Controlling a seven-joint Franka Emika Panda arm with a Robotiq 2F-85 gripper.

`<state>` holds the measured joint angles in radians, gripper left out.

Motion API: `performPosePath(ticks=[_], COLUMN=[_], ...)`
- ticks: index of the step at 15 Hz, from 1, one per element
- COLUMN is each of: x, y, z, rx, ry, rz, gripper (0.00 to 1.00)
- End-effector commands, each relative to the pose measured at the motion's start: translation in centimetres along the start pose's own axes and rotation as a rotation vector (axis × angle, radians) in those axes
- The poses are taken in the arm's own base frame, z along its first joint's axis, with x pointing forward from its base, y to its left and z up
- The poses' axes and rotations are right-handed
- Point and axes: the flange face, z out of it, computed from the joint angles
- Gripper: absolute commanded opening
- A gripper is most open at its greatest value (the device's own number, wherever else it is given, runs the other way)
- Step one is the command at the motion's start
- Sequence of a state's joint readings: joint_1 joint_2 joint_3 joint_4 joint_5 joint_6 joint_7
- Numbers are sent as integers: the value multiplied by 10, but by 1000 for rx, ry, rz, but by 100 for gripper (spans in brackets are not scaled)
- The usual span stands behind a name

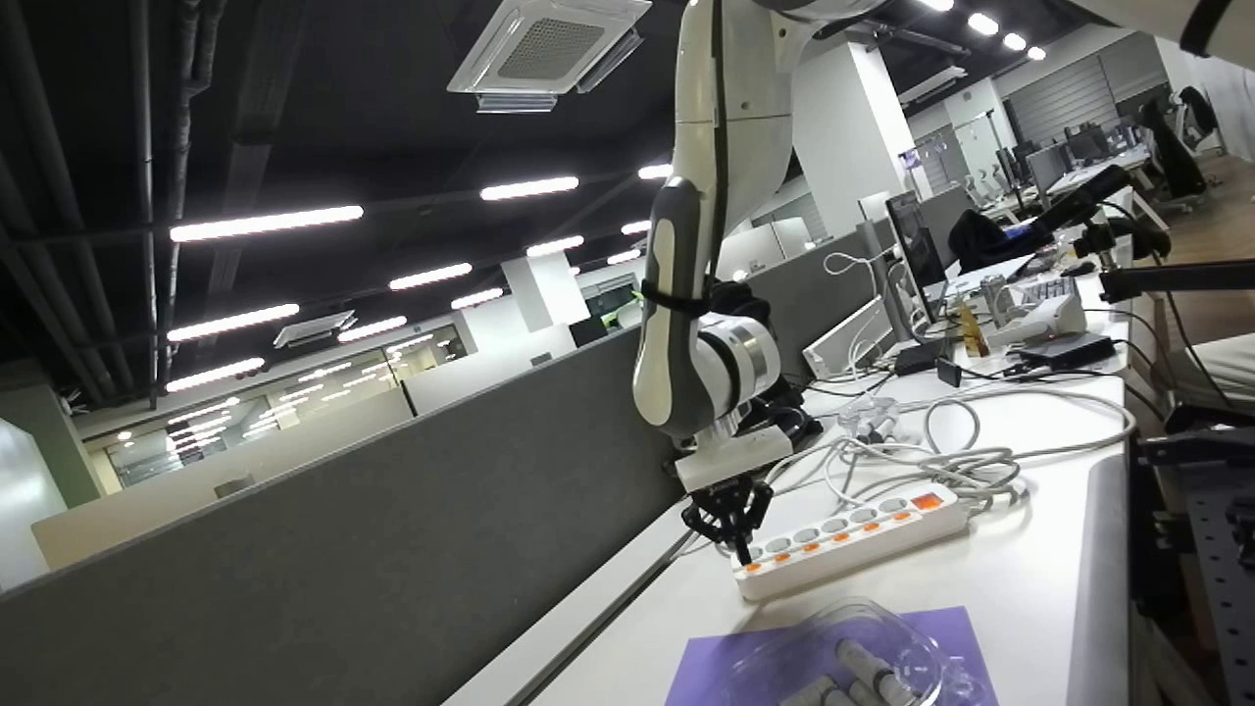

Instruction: Turn on the last switch to the left

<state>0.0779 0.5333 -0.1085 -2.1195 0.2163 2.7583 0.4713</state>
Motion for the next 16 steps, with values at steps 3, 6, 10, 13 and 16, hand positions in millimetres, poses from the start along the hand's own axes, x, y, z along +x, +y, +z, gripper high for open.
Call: performPosePath(ticks=[3, 6, 10, 13, 16], x=[12, 20, 26, 25, 24], y=[-1, -1, -4, -9, -12], z=[2, 8, 17, 22, 25], rx=[8, 7, 3, -3, -11], ry=[-4, -4, -14, -25, -34], rz=[36, 43, 47, 38, 30], gripper=[0, 0, 0, 0, 0])
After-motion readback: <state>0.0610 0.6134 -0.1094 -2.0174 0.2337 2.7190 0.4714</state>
